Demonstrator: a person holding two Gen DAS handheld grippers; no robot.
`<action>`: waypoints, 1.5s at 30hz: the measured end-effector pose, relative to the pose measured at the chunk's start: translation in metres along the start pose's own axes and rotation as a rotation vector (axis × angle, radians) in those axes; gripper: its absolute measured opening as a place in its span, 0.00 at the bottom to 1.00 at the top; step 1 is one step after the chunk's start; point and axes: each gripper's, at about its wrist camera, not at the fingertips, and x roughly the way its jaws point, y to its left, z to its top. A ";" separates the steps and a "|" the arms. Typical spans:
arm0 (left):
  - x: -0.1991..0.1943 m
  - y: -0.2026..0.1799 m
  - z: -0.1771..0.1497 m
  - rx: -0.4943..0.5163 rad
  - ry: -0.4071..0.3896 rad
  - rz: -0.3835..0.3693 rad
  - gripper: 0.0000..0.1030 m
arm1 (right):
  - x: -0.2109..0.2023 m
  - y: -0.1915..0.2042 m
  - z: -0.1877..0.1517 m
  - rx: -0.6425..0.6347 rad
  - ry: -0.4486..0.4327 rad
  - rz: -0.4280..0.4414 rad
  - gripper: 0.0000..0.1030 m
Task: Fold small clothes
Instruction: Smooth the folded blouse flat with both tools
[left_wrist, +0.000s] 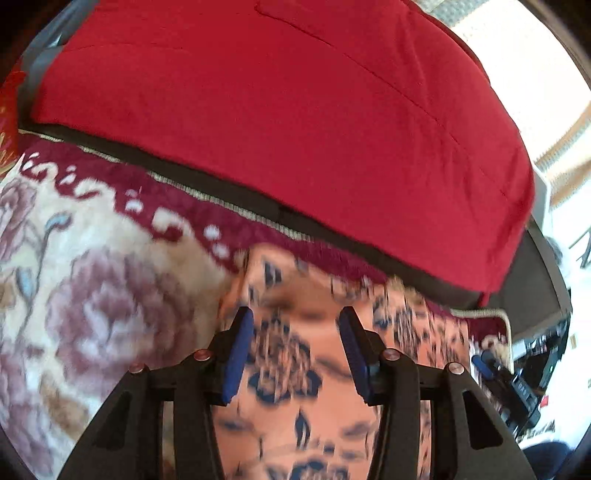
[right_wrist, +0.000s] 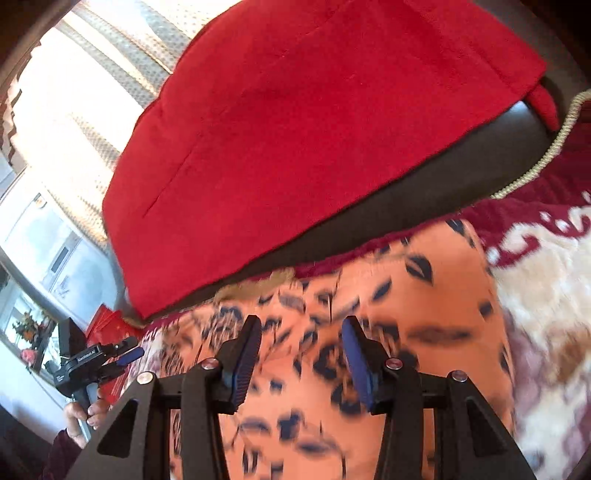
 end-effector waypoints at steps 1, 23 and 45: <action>-0.006 0.000 -0.013 0.018 0.020 0.017 0.48 | -0.009 0.001 -0.006 -0.004 0.003 -0.001 0.47; -0.010 -0.026 -0.099 0.203 0.099 0.402 0.68 | -0.018 0.035 -0.090 0.023 0.113 -0.031 0.48; 0.006 -0.065 -0.096 0.289 0.037 0.433 0.75 | 0.013 0.071 -0.088 -0.056 0.173 -0.155 0.45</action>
